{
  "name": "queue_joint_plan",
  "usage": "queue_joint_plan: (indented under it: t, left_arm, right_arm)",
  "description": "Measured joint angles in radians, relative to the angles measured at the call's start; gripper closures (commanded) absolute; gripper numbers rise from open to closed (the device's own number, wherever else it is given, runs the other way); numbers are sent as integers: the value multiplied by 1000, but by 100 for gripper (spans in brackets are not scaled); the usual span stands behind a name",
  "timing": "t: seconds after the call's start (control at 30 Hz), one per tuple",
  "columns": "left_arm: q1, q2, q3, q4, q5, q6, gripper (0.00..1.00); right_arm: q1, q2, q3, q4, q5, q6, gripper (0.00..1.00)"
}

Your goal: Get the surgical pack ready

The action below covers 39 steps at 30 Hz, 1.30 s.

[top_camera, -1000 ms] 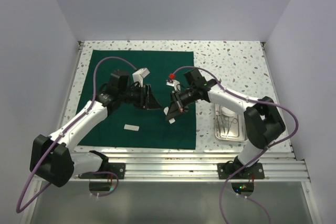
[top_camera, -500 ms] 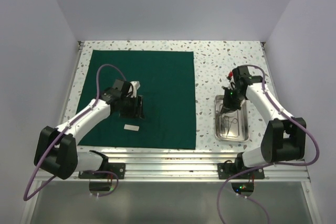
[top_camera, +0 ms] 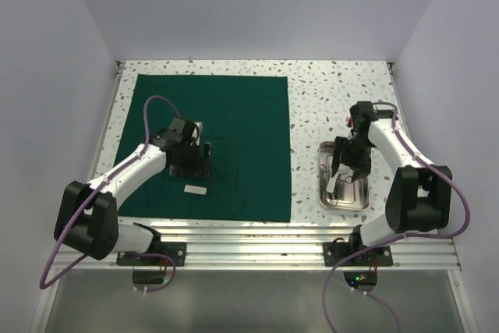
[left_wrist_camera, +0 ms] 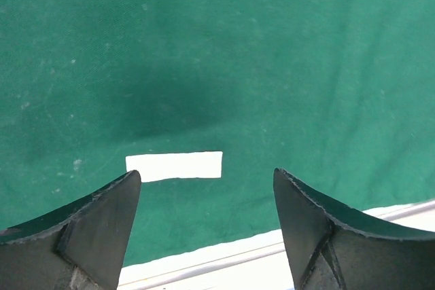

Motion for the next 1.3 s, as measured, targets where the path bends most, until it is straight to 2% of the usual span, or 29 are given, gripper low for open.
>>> queue_joint_plan:
  t: [0.17, 0.3, 0.33, 0.43, 0.53, 0.93, 1.17, 1.3]
  left_arm:
    - [1, 56, 8, -16, -35, -48, 20]
    - [1, 92, 12, -31, -58, -90, 27]
    - [1, 105, 17, -35, -64, -100, 32]
    - [1, 131, 40, -51, -94, -117, 41]
    - [1, 143, 60, -68, -138, -138, 44]
    - [1, 159, 37, -96, -202, -203, 53]
    - [1, 179, 0, -96, -216, -212, 55]
    - [2, 195, -9, -89, -217, -212, 60]
  right_arm:
    - [21, 1, 108, -39, -28, -7, 32]
    - [100, 4, 226, -20, -76, -7, 32]
    - [128, 5, 241, -13, -91, -6, 31]
    - [209, 23, 250, 15, -128, -3, 32]
    - [249, 42, 225, 34, -174, -1, 31]
    - [243, 50, 211, 57, -225, -20, 31]
    - [243, 50, 211, 63, -245, -23, 31]
    - [243, 50, 211, 73, -251, -23, 31]
